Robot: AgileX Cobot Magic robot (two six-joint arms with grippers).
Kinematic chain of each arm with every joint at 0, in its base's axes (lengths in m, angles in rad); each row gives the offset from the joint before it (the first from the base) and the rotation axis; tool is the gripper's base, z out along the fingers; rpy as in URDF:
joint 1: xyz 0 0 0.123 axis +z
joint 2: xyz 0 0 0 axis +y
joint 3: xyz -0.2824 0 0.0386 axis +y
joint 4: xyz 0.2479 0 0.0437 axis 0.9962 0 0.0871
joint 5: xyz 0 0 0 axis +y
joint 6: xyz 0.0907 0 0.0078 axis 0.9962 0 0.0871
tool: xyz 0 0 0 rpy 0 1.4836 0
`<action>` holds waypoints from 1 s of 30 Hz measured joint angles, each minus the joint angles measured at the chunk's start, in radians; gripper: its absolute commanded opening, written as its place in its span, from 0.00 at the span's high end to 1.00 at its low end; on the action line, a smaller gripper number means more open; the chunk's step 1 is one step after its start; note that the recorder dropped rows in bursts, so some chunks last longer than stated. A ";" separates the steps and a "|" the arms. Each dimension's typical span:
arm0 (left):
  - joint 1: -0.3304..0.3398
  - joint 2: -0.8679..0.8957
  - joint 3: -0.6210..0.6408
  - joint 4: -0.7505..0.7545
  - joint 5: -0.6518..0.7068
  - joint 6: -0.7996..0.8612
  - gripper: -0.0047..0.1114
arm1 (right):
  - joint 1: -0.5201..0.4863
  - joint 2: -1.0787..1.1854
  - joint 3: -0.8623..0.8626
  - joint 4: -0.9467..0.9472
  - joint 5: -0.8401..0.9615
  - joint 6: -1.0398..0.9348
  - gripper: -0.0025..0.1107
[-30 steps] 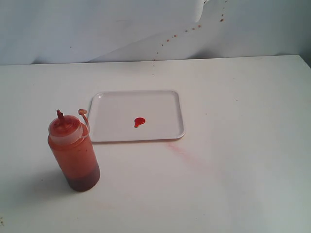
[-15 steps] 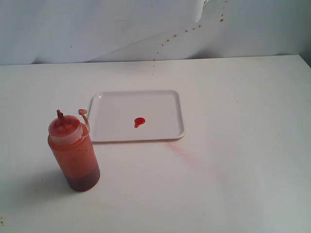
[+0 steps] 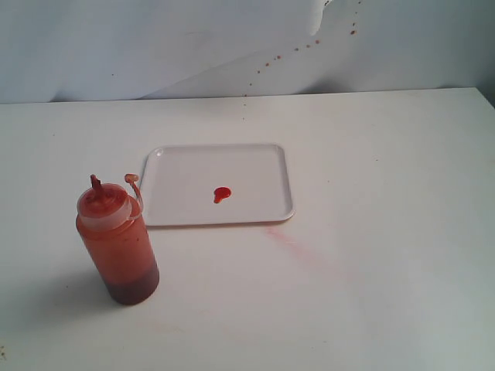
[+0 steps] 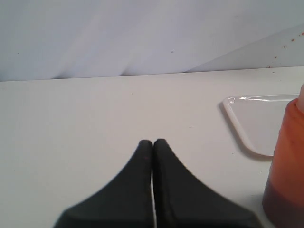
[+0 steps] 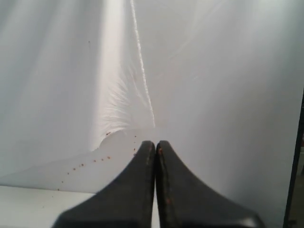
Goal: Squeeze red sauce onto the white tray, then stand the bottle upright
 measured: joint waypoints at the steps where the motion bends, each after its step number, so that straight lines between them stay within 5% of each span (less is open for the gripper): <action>1: 0.000 0.000 0.000 0.000 0.000 0.000 0.96 | 0.000 -0.011 0.026 -0.007 -0.002 0.004 0.98; 16: 0.000 0.000 0.000 0.000 0.000 0.000 0.96 | 0.000 -0.092 0.410 0.043 -0.075 0.011 0.98; 30: 0.000 0.000 0.000 0.000 0.000 0.000 0.96 | -0.039 -0.217 0.440 0.047 -0.021 0.013 0.98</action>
